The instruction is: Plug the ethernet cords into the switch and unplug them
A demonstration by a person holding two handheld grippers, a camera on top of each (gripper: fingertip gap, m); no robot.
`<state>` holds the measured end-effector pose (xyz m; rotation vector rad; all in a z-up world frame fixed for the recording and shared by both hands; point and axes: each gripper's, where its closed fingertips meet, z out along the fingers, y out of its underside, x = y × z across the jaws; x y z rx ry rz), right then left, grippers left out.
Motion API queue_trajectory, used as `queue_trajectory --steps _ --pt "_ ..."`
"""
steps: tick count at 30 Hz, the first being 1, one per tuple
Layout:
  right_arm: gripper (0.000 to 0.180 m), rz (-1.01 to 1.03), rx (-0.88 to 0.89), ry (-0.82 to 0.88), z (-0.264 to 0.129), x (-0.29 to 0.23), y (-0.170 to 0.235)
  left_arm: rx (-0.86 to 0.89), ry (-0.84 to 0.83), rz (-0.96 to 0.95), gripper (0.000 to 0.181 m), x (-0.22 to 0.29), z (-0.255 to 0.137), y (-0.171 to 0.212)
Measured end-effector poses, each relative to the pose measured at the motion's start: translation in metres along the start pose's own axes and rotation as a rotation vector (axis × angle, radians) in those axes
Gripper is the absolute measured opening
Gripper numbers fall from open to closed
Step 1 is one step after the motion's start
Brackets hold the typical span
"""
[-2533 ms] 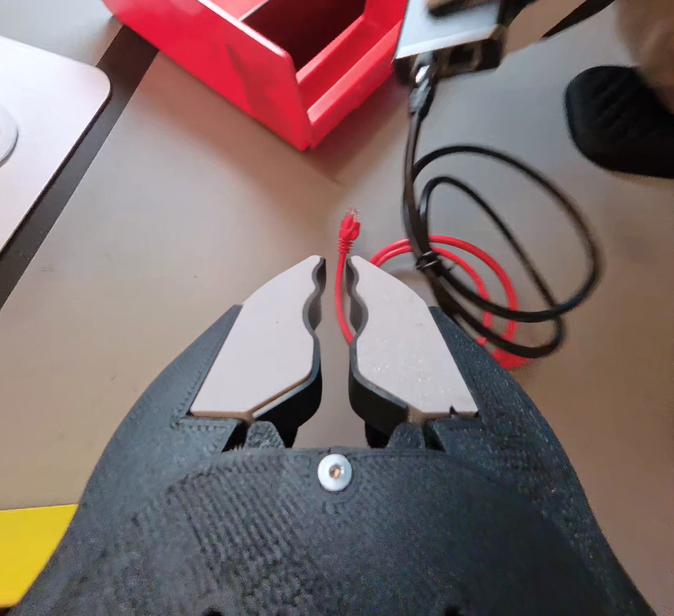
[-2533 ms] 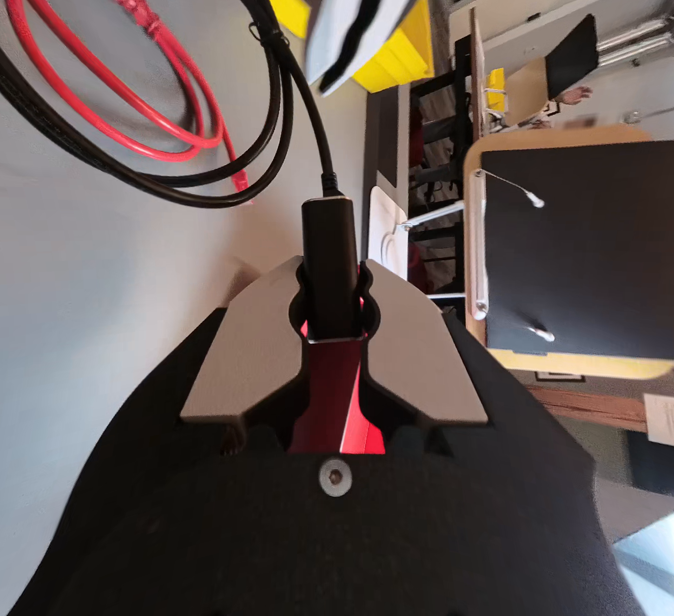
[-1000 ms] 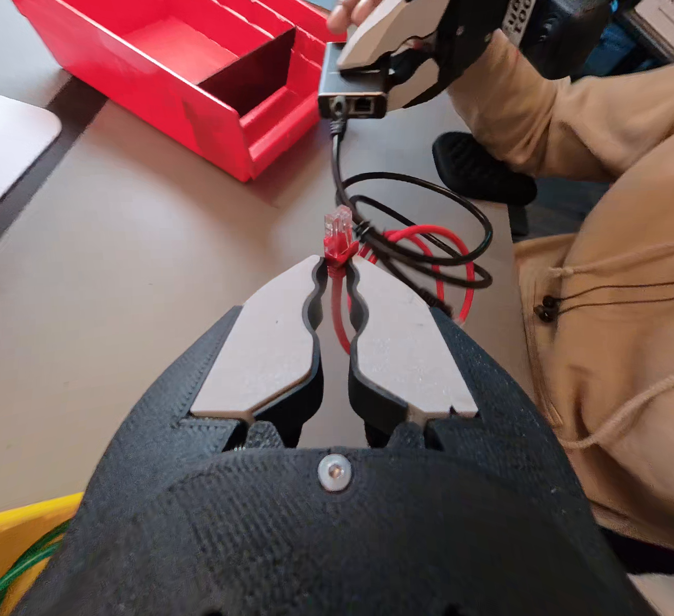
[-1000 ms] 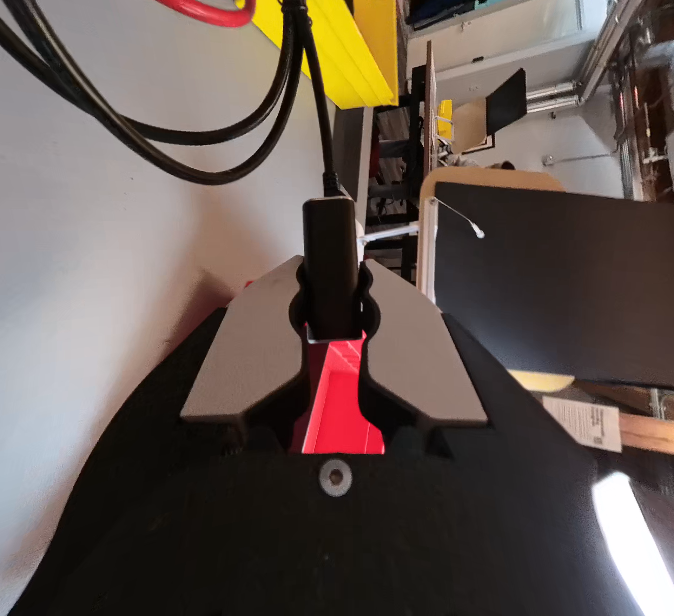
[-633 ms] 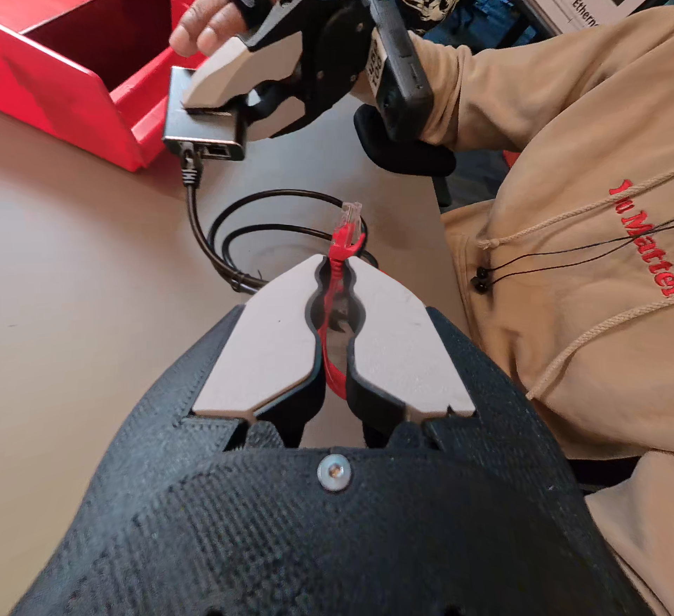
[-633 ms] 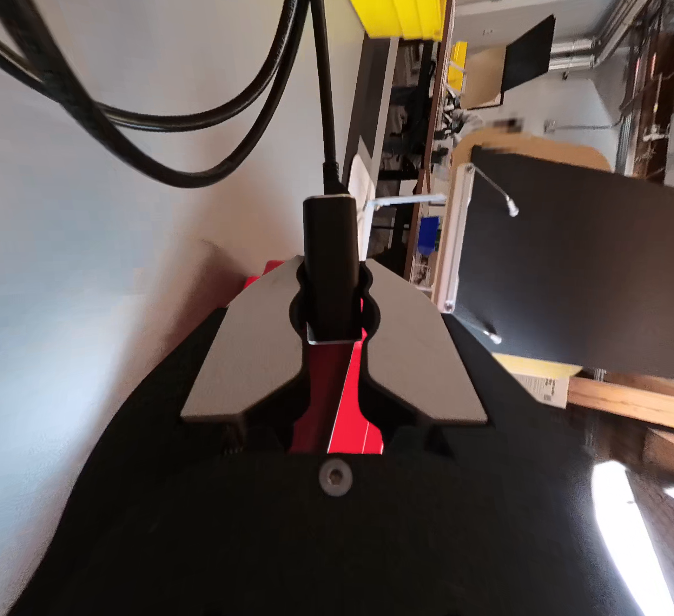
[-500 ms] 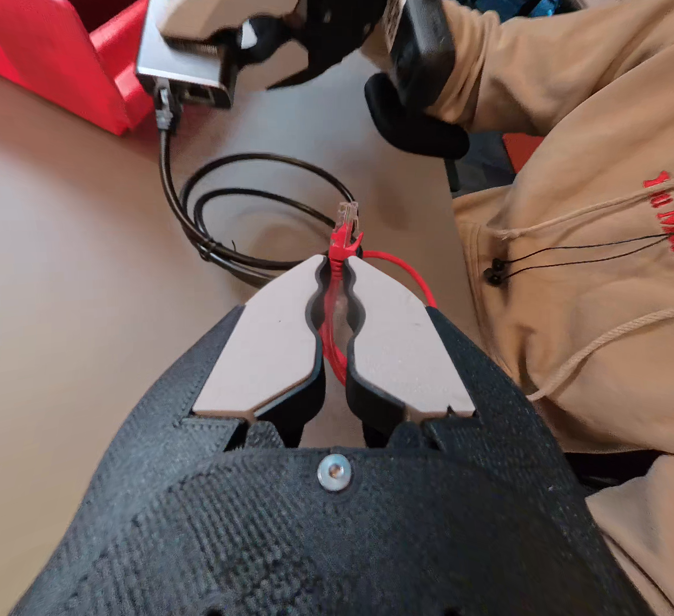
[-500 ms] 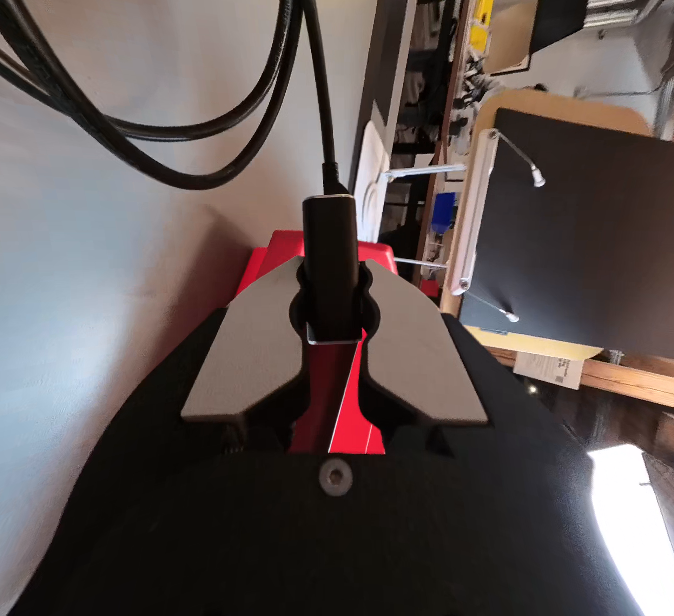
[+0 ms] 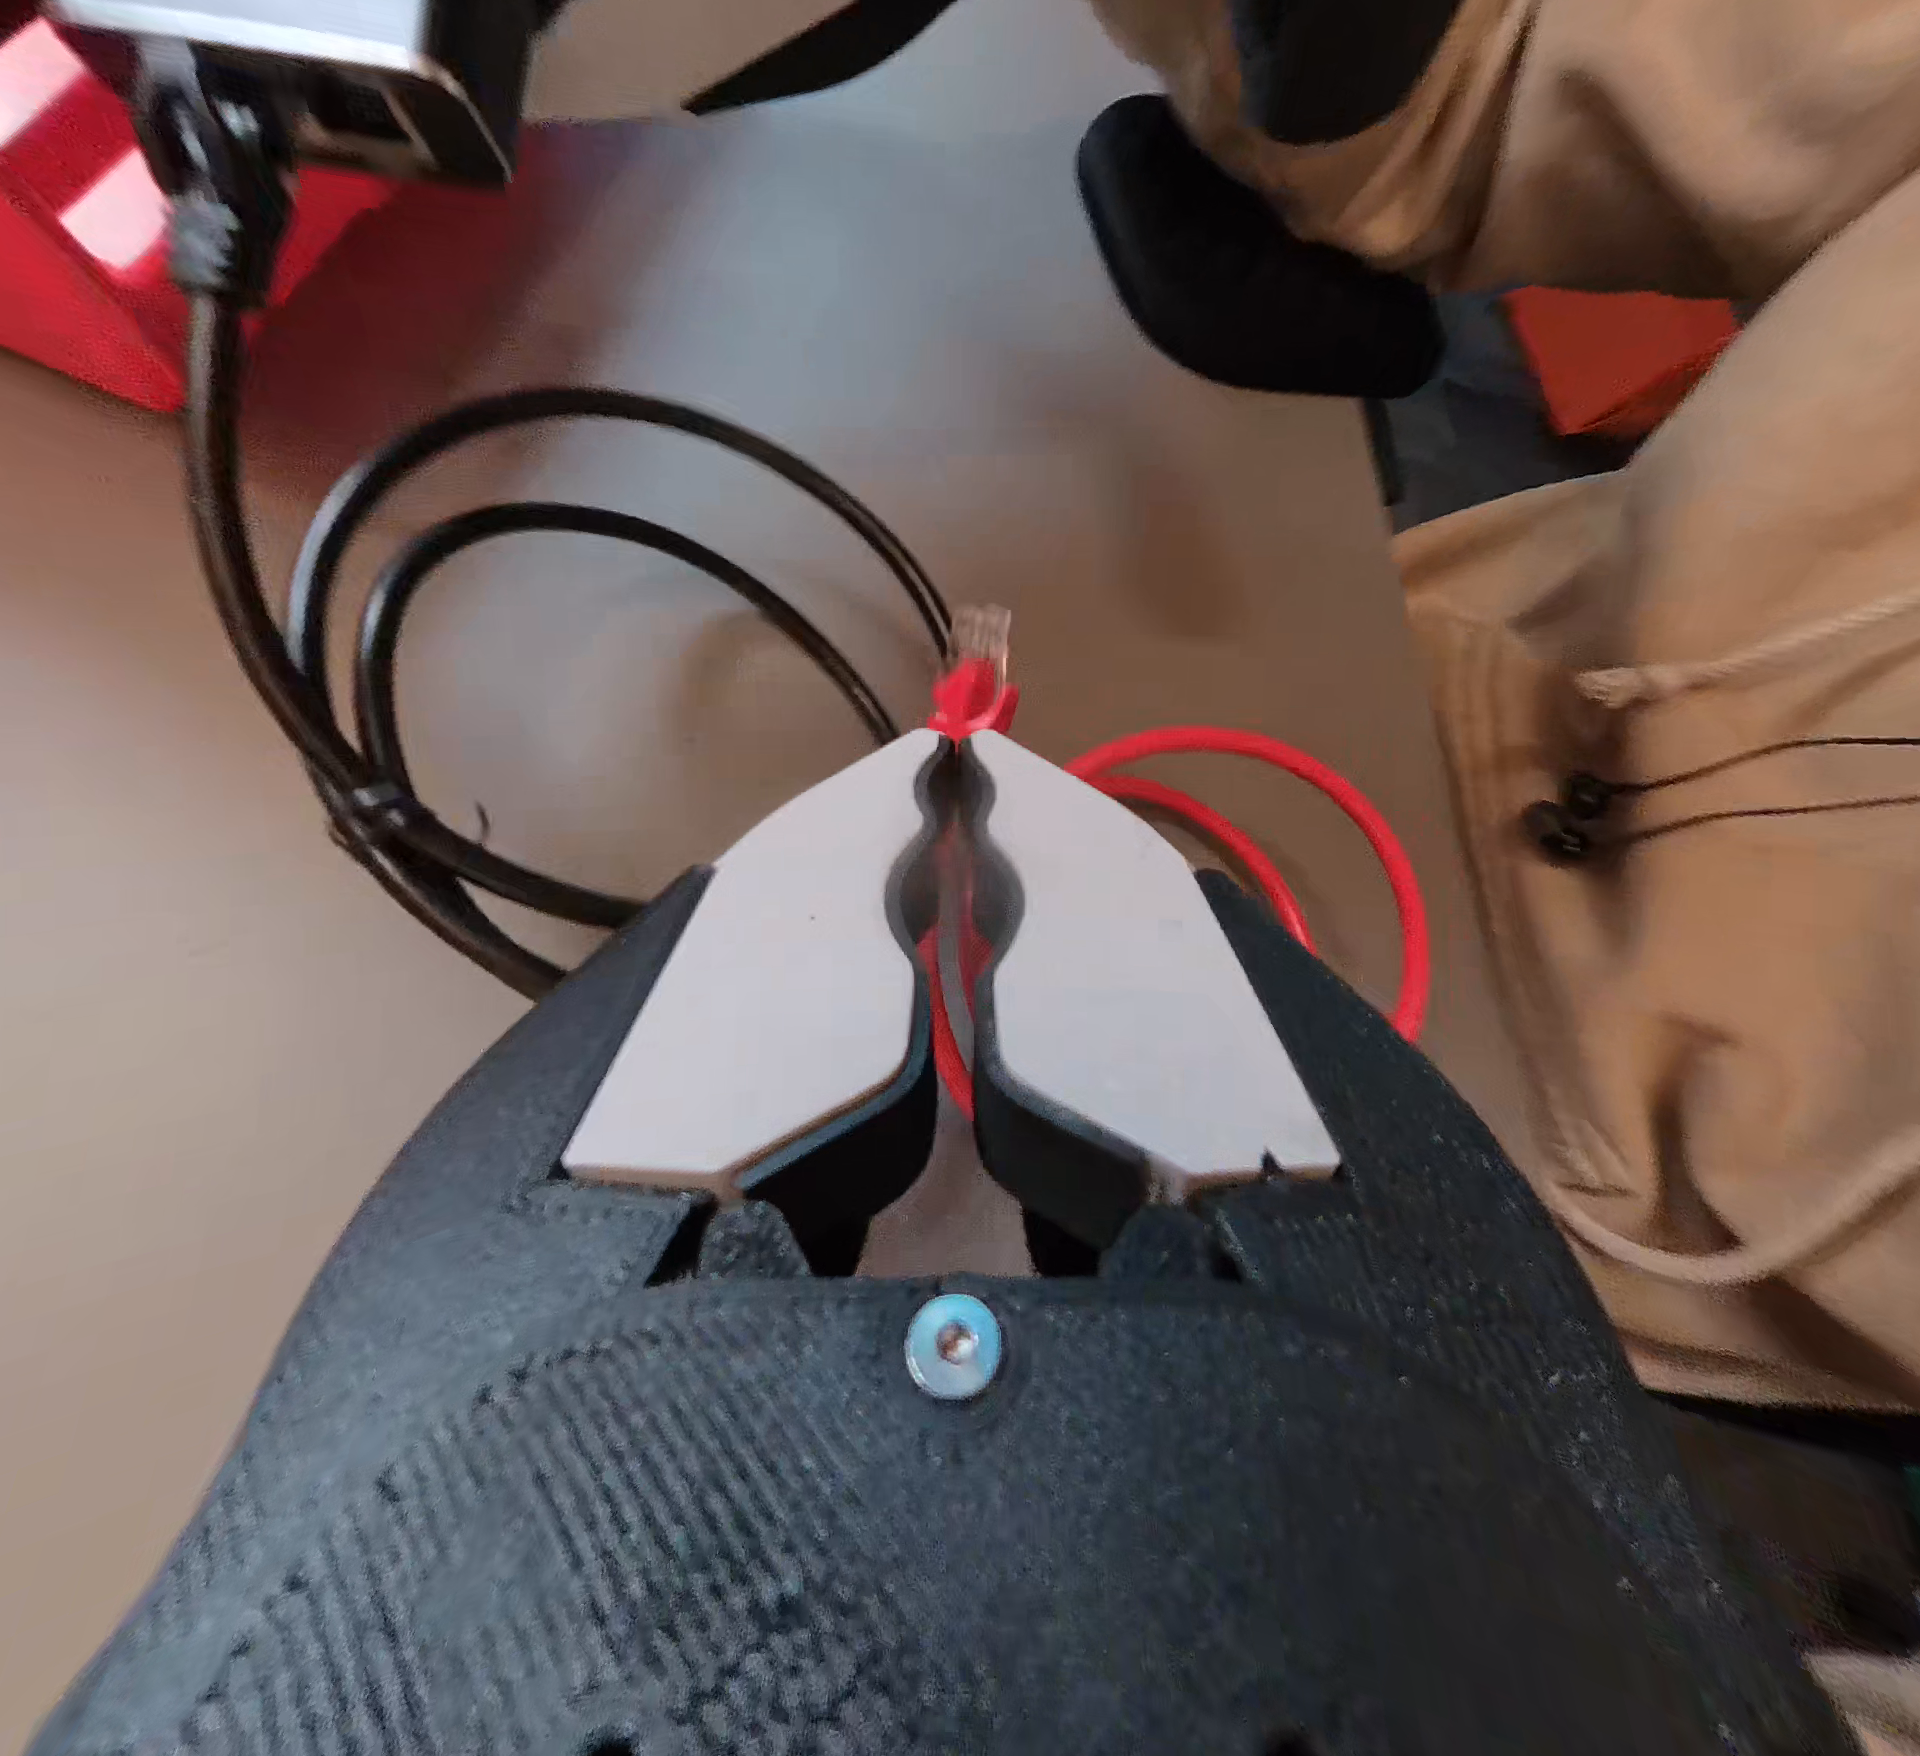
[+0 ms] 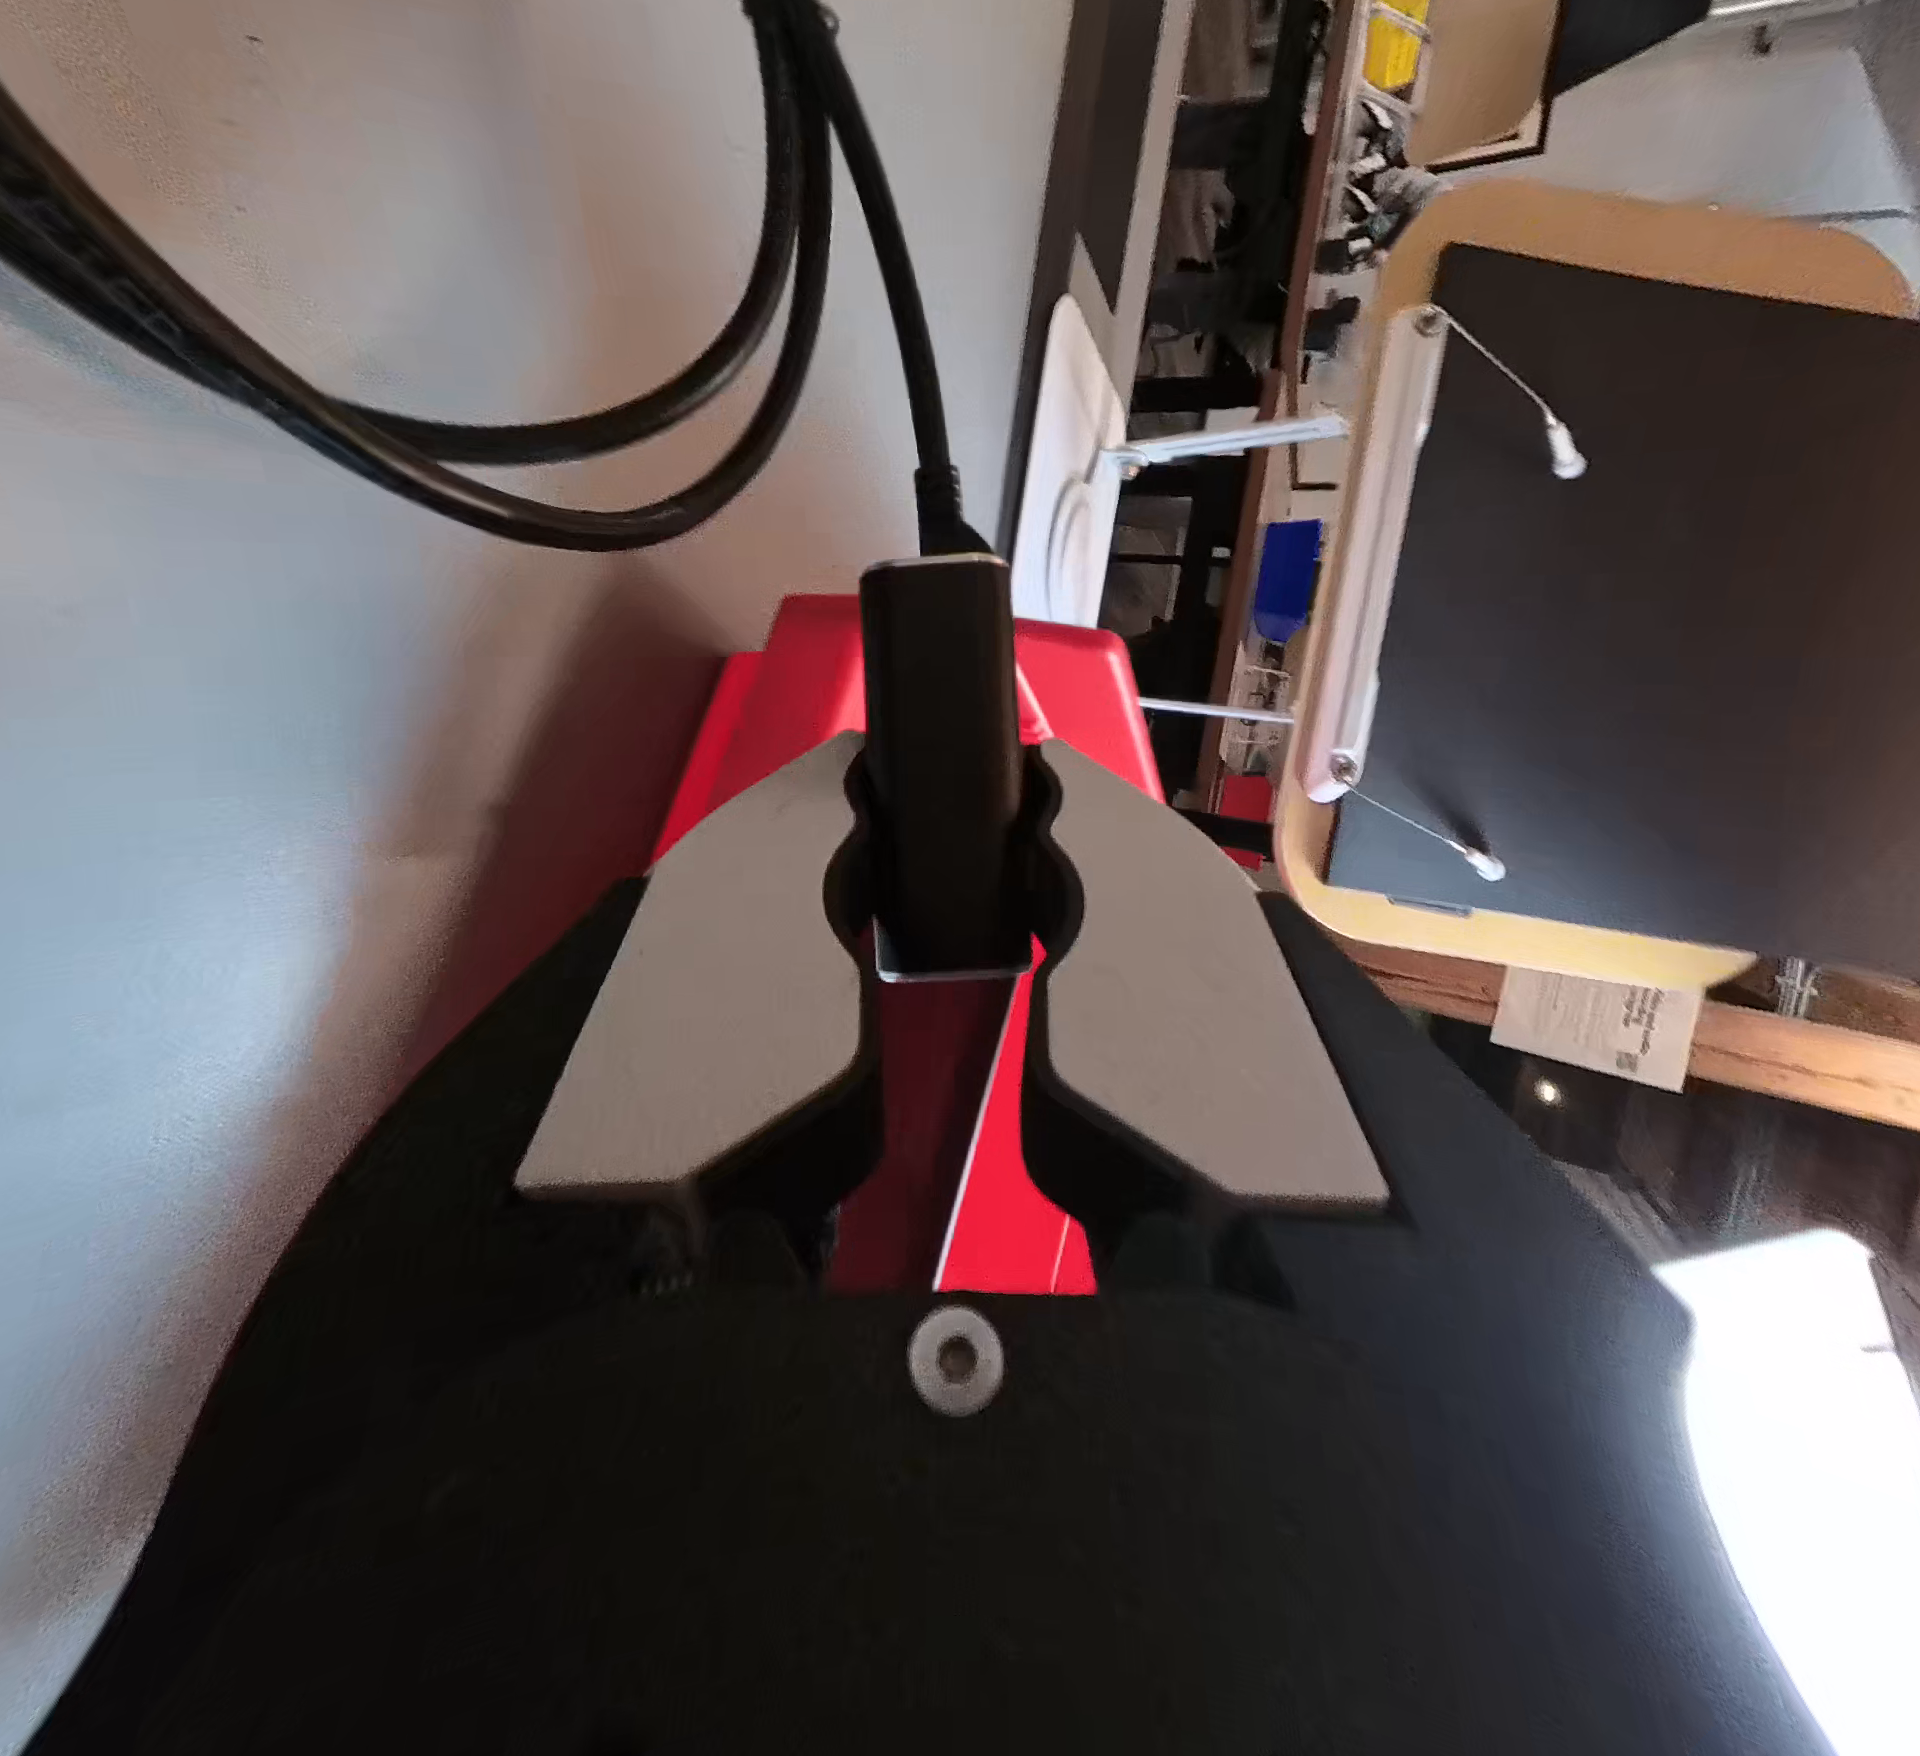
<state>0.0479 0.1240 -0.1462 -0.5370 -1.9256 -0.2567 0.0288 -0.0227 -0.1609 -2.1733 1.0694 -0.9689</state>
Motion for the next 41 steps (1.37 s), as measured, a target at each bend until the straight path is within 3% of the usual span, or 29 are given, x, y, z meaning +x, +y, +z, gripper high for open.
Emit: queue_trajectory --steps 7,11,17,21,25,28,35,41 --pt "0.026 0.034 -0.016 -0.033 0.003 -0.010 0.010 -0.066 -0.355 0.214 0.021 -0.011 0.012 0.002" --pt "0.026 0.060 -0.020 -0.033 -0.001 -0.015 0.017 -0.046 -0.461 0.299 0.030 -0.003 0.011 0.016" --pt "0.026 0.078 -0.019 -0.038 0.001 -0.018 0.018 -0.008 -0.672 0.338 0.027 -0.009 0.018 0.035" --pt "0.026 0.078 -0.018 -0.037 0.002 -0.019 0.016 -0.070 -0.758 0.373 0.024 -0.020 0.026 0.039" --pt "0.026 0.081 -0.019 -0.035 0.002 -0.018 0.017 -0.049 -0.768 0.408 0.010 -0.019 0.028 0.038" --pt "0.026 0.077 -0.010 -0.030 0.003 -0.019 0.015 -0.038 -0.741 0.399 0.010 -0.015 0.026 0.037" --pt "0.026 0.032 0.094 0.067 0.000 -0.007 -0.008 0.135 -0.271 -0.067 0.009 0.006 -0.019 0.009" --pt "0.026 -0.020 0.229 0.131 -0.010 -0.003 -0.052 -0.073 -0.195 -0.129 0.009 -0.004 -0.008 0.006"
